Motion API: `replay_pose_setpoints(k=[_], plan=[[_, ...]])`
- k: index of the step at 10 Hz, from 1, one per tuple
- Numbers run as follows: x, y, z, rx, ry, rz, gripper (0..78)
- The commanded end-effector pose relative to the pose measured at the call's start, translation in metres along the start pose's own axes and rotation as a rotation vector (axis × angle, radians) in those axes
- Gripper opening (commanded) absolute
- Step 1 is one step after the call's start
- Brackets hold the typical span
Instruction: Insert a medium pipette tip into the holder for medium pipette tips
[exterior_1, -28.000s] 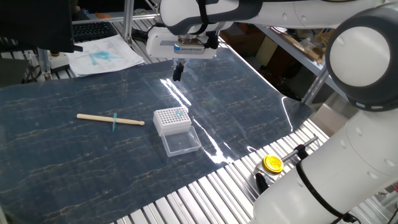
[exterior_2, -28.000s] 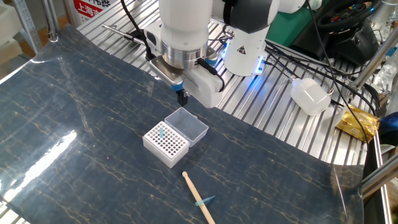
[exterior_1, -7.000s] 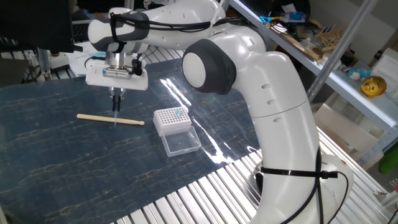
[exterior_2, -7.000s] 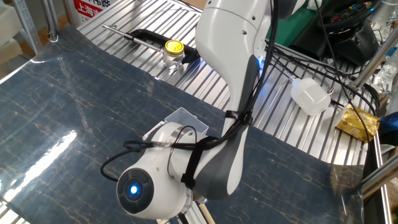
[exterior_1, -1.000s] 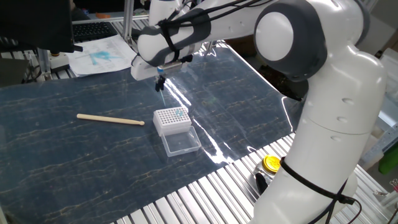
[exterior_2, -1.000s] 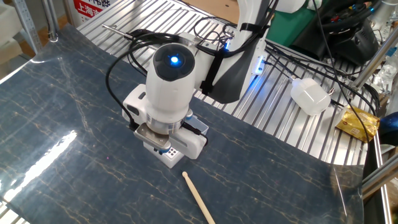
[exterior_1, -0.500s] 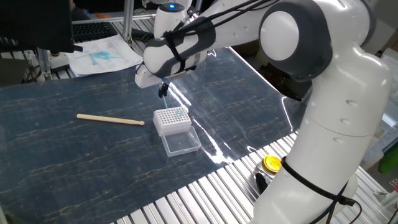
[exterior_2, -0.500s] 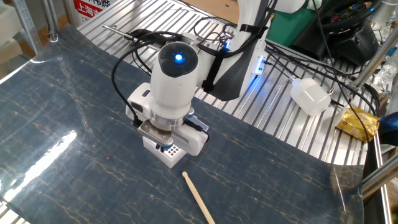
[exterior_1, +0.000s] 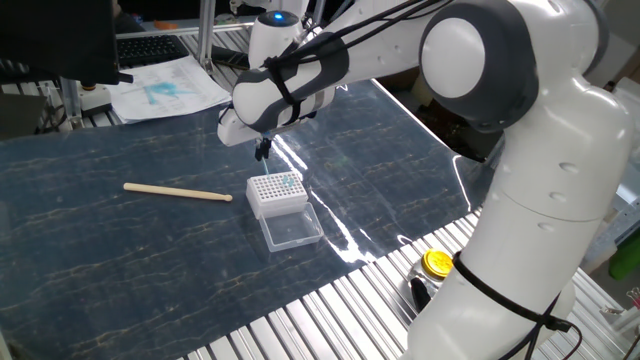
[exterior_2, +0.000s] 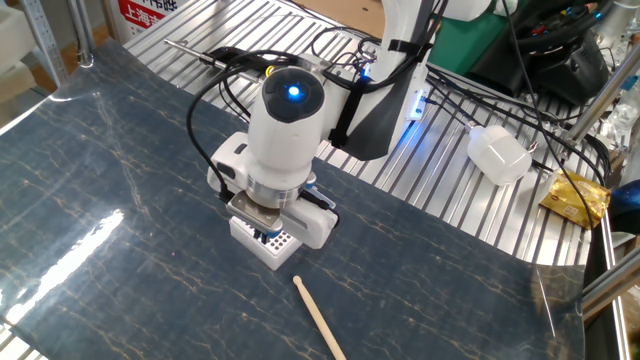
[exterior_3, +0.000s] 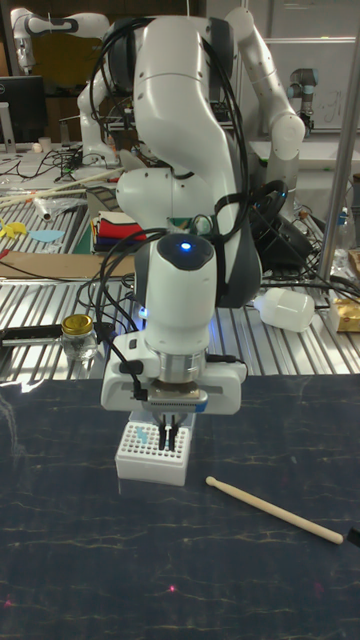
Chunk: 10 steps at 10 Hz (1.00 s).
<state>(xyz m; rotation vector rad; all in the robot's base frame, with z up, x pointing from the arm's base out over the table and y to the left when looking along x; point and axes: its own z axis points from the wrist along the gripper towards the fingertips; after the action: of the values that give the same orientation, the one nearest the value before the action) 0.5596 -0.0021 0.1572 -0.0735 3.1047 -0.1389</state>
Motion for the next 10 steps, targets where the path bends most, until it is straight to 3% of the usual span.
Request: replay_pose_setpoints(k=[1,4,10], plan=[[-0.0009,0.0002,-0.0013,0.002,-0.02,-0.003,1.2],[-0.0006,0.0003,-0.001,-0.002,-0.035,-0.009,1.2],[0.0026,0.0031,0.0021,-0.002,-0.033,-0.02,1.2]])
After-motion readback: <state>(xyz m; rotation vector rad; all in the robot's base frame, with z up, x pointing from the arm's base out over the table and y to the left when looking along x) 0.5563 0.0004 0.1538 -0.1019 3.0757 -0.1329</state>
